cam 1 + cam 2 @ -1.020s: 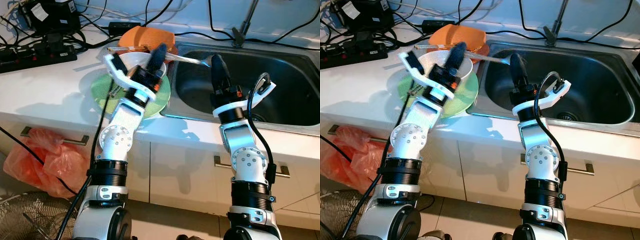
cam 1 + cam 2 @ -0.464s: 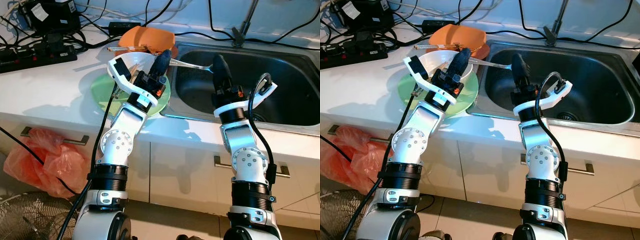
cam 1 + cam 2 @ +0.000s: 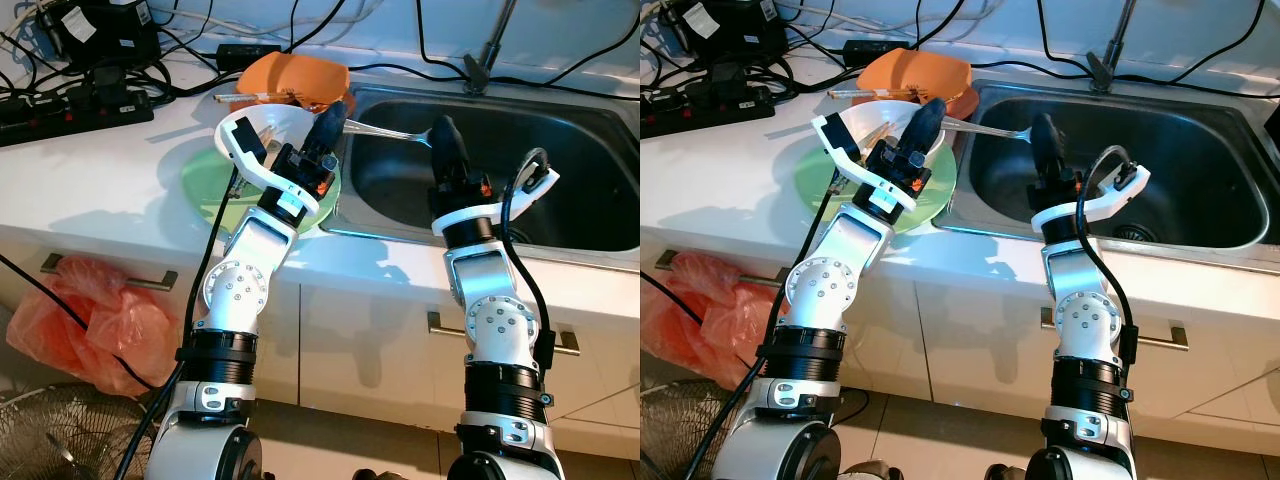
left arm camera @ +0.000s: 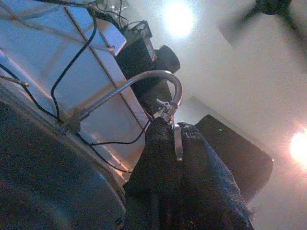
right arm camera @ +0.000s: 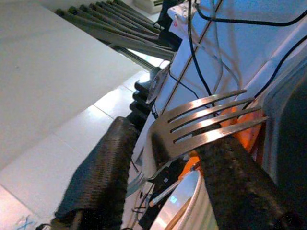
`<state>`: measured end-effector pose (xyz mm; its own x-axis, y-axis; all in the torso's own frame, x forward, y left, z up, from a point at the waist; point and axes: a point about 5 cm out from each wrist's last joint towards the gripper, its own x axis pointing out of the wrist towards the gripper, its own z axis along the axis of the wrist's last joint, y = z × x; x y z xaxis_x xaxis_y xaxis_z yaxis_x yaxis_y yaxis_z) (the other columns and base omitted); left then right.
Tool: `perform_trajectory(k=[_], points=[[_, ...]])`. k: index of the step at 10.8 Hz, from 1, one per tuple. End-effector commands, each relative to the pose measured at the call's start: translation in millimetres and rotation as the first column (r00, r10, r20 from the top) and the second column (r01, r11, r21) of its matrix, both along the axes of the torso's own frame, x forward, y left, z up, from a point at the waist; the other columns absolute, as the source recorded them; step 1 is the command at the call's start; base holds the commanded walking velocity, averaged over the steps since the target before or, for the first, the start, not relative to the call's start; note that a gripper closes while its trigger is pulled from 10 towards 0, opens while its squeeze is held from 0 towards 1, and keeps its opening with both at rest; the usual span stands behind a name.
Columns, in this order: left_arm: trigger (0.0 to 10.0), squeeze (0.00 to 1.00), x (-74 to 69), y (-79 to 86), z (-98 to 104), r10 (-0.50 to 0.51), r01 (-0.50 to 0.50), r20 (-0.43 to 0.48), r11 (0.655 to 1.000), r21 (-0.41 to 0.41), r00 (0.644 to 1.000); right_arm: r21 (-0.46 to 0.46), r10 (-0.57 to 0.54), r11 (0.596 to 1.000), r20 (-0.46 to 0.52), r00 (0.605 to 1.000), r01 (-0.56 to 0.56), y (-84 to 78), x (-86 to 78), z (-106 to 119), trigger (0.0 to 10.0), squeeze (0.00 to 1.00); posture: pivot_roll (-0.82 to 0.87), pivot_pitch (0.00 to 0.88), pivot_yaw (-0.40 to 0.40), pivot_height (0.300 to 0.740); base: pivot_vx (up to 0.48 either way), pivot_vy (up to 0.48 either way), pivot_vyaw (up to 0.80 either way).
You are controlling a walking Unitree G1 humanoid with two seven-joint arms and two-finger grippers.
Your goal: Kitchen organization
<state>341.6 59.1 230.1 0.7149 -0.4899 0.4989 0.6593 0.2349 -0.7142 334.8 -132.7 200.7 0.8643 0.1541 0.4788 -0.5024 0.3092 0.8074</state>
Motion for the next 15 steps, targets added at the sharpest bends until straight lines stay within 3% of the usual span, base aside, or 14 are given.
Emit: perform_trajectory(k=[1,2,3,9,10,12,15], points=[[10.0,0.0,-11.5,-31.5,-13,-0.08,0.078,-0.064,0.996,-0.032,0.995,0.033,-0.005,0.999,0.033,0.999,0.003,1.2,1.3,10,0.0,0.0,0.15,0.07,-0.009,0.74,0.0,0.0,0.0],[10.0,0.0,-15.5,-39.2,-18,-0.12,0.123,-0.07,0.992,0.037,0.99,0.038,-0.007,0.999,0.033,0.999,0.005,1.1,1.4,10,0.0,0.0,0.15,0.07,-0.009,0.74,0.0,0.0,0.0],[10.0,1.0,-19.2,-45.9,-24,-0.15,0.156,-0.08,0.984,0.082,0.985,0.049,-0.008,0.999,0.035,0.999,0.006,0.4,1.7,11,0.0,0.0,0.15,0.07,-0.008,0.74,0.0,0.0,0.0],[10.0,1.0,-16.5,-42.7,-22,-0.091,0.099,-0.076,0.989,0.114,0.993,0.084,-0.015,0.996,0.03,0.999,0.012,-2.3,3.1,13,0.0,0.0,0.15,0.067,-0.008,0.74,0.0,0.0,0.0],[10.0,0.0,-16.6,-41.9,-22,-0.078,0.086,-0.068,0.989,0.122,0.995,0.084,-0.015,0.996,0.026,1.0,0.013,-2.2,3.8,12,0.0,0.0,0.15,0.067,-0.008,0.74,0.0,0.0,0.0],[10.0,0.0,-18.6,-42.5,-18,-0.087,0.091,-0.041,0.989,0.121,0.995,0.083,-0.025,0.996,0.014,1.0,0.023,-3.4,4.6,10,0.0,0.0,0.15,0.065,-0.007,0.74,0.0,0.0,0.0],[10.0,0.0,-24.2,-47.6,-10,-0.098,0.089,0.037,0.979,0.182,0.995,0.064,-0.084,0.994,-0.009,0.996,0.084,-12.8,10.4,11,0.0,0.0,0.15,0.061,-0.007,0.74,0.0,0.0,0.0]])
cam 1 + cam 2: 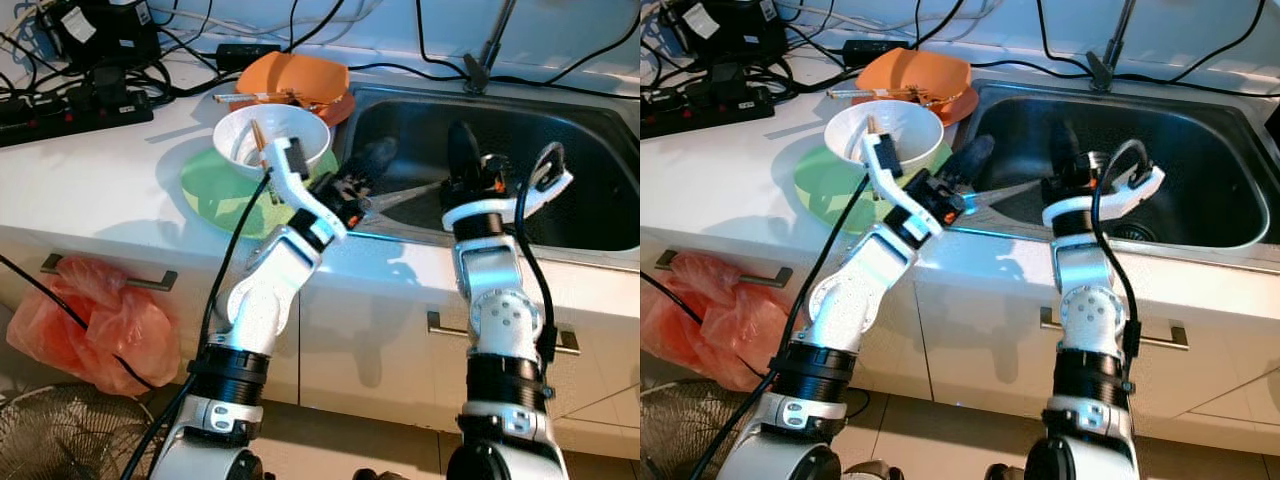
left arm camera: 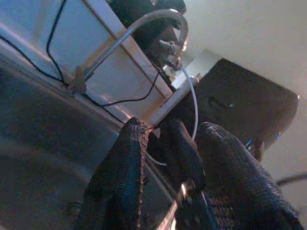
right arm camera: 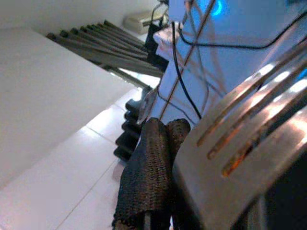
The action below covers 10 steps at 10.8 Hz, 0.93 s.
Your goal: Kitchen organization
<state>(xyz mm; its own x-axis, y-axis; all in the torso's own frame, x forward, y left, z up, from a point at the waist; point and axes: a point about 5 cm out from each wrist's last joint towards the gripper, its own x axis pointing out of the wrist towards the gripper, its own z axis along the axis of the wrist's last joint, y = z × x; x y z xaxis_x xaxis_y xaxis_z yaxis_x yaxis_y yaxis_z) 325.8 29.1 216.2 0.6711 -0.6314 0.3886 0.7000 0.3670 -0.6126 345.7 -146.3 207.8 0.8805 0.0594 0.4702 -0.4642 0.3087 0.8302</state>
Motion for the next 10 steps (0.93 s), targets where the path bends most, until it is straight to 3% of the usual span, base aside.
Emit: perform_trajectory(k=[1,3,6,9,10], points=[[10.0,0.0,-10.0,-18.0,7,-0.033,0.035,0.042,0.999,-0.035,0.999,-0.002,-0.032,0.999,0.003,0.999,0.032,-5.0,3.2,5,0.0,0.0,0.15,0.061,-0.01,0.74,0.0,0.0,0.0],[10.0,0.0,-12.4,-16.7,18,-0.002,-0.002,0.133,1.0,0.023,0.991,0.003,-0.056,0.998,-0.006,0.998,0.056,-10.2,6.3,6,0.0,0.0,0.16,0.063,-0.012,0.74,0.0,0.0,0.0],[10.0,0.0,-19.7,-19.3,29,-0.008,-0.065,0.312,0.972,0.224,0.95,-0.037,-0.133,0.991,-0.015,0.991,0.132,-22.9,12.1,8,0.0,0.0,0.16,0.062,-0.013,0.74,0.0,0.0,0.0],[10.0,0.0,-24.9,-25.0,21,-0.038,-0.084,0.355,0.942,0.324,0.934,-0.129,-0.237,0.963,0.006,0.971,0.236,-39.6,18.8,18,0.0,0.0,0.17,0.059,-0.014,0.74,0.0,0.0,0.0],[10.0,0.0,-24.1,-26.7,9,-0.044,-0.099,0.349,0.919,0.381,0.936,-0.206,-0.279,0.938,0.02,0.96,0.277,-43.5,22.4,24,0.0,0.0,0.16,0.061,-0.013,0.74,0.0,0.0,0.0]])
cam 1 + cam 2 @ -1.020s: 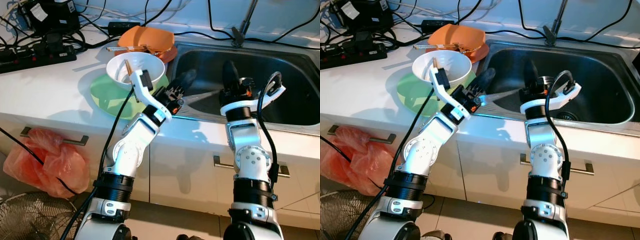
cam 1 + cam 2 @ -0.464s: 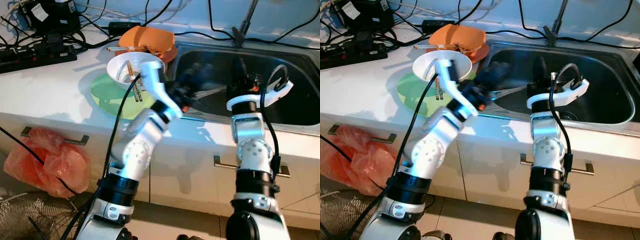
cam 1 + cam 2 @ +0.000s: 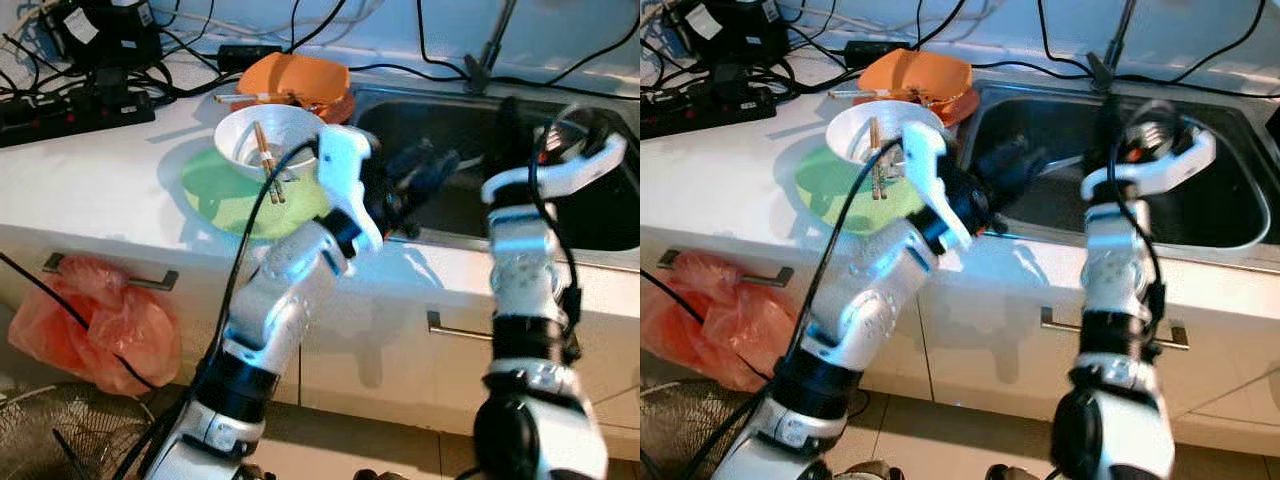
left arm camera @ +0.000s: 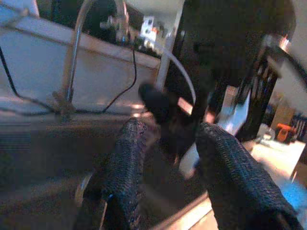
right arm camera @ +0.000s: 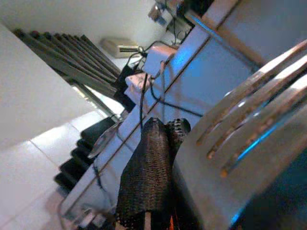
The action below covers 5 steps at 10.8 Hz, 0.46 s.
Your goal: Kitchen organization
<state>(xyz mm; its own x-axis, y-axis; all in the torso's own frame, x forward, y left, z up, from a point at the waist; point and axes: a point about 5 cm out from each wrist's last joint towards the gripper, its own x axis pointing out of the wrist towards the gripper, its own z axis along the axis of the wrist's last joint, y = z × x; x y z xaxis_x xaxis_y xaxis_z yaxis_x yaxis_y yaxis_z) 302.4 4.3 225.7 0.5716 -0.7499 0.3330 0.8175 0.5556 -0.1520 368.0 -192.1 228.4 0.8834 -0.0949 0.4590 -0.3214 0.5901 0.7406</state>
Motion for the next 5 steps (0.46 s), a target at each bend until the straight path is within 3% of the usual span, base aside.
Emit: perform_trajectory(k=[1,3,5], points=[[10.0,0.0,1.6,-1.5,-13,0.015,-0.015,-0.014,0.998,0.056,1.0,-0.035,-0.023,0.999,0.022,0.999,0.023,0.2,2.3,9,0.0,0.0,0.16,0.06,-0.013,0.74,0.0,0.0,0.0],[10.0,0.0,10.2,1.9,-28,0.098,-0.095,-0.013,0.984,0.15,0.995,-0.111,-0.047,0.993,0.028,0.999,0.05,-0.9,5.2,13,0.0,0.0,0.16,0.061,-0.012,0.74,0.0,0.0,0.0],[10.0,0.0,10.6,1.8,-40,0.1,-0.093,-0.023,0.973,0.213,0.995,-0.226,-0.05,0.972,0.043,0.998,0.058,5.3,7.7,16,0.0,0.0,0.16,0.061,-0.012,0.74,0.0,0.0,0.0]])
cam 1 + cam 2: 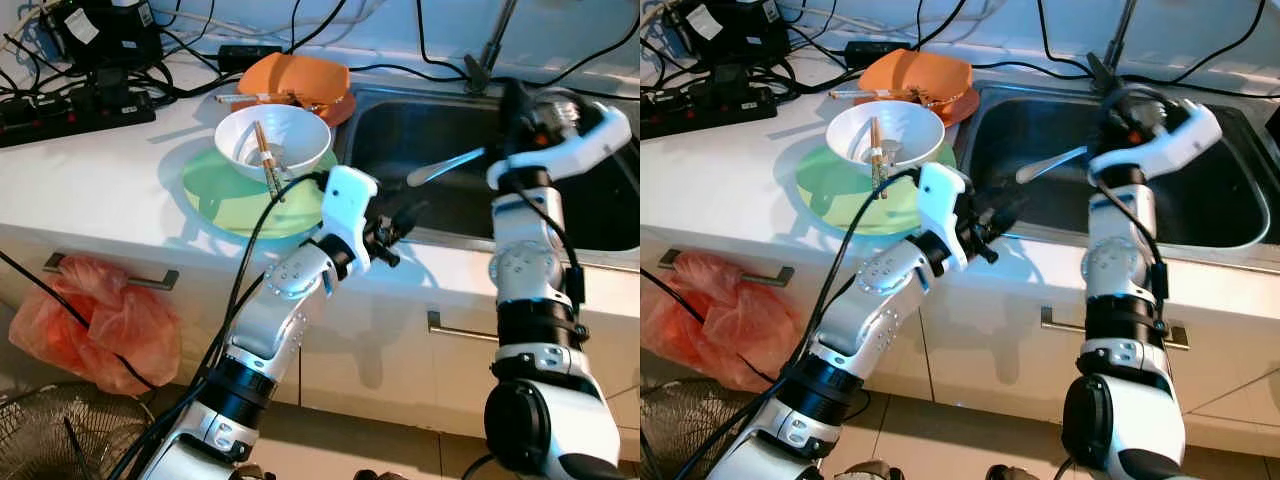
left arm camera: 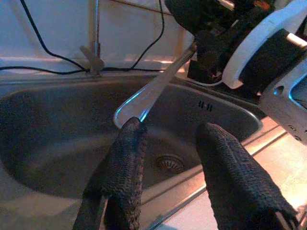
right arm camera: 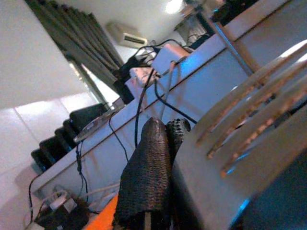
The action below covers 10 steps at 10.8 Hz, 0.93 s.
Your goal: Kitchen organization
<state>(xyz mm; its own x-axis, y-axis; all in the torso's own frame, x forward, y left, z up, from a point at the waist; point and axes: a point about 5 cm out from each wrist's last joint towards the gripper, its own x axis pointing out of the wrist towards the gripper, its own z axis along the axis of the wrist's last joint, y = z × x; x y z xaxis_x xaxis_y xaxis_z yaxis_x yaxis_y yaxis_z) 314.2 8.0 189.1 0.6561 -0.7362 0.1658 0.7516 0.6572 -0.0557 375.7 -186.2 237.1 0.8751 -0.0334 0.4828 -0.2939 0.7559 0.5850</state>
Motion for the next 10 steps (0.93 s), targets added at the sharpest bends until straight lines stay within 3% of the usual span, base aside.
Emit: perform_trajectory(k=[1,4,5,8,10], points=[[10.0,0.0,-1.7,-3.2,-7,-0.012,0.012,-0.013,0.999,0.036,1.0,-0.064,-0.005,0.998,0.027,1.0,0.007,2.2,3.4,8,0.0,0.0,0.16,0.061,-0.015,0.74,0.0,0.0,0.0],[10.0,0.0,-2.1,-1.8,-22,-0.016,0.02,-0.036,0.993,0.118,0.999,-0.22,-0.007,0.975,-0.003,1.0,0.006,10.4,12.3,5,0.0,0.0,0.17,0.059,-0.019,0.74,0.0,0.0,0.0],[10.0,0.0,-2.1,-0.7,-24,-0.013,0.018,-0.039,0.991,0.13,0.999,-0.243,-0.009,0.97,-0.012,1.0,0.006,11.5,14.0,4,10.0,0.0,0.17,0.057,-0.019,0.74,0.0,0.0,0.0],[10.0,0.0,-2.6,-0.5,-27,-0.009,0.016,-0.044,0.988,0.154,0.999,-0.374,-0.039,0.927,-0.067,0.997,0.011,11.6,22.6,-4,10.0,0.0,0.19,0.047,-0.023,0.74,0.0,0.0,0.0],[10.0,0.0,-4.4,0.3,-29,-0.008,0.015,-0.044,0.986,0.165,0.999,-0.494,-0.053,0.87,-0.085,0.995,0.004,15.1,26.9,-7,10.0,0.0,0.2,0.032,-0.029,0.74,0.0,0.0,0.0]])
